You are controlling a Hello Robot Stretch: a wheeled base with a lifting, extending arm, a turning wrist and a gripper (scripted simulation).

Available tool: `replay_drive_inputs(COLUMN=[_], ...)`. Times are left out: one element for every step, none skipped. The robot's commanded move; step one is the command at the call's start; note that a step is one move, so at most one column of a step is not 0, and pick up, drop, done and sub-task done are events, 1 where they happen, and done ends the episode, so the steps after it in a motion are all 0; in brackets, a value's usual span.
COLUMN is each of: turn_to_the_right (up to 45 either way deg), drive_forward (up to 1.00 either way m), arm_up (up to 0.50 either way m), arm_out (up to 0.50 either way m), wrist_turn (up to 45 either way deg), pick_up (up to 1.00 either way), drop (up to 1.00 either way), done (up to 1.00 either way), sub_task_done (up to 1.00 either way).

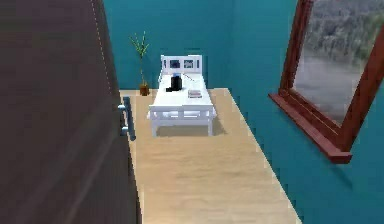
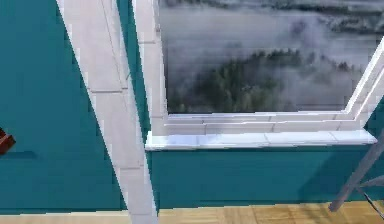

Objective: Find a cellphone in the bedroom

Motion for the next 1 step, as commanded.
replay_drive_inputs(turn_to_the_right=[0.0], drive_forward=[1.00], arm_up=[0.00], arm_out=[0.00], wrist_turn=[0.0], pick_up=[0.00], drop=[0.00], done=[0.00], sub_task_done=[0.00])
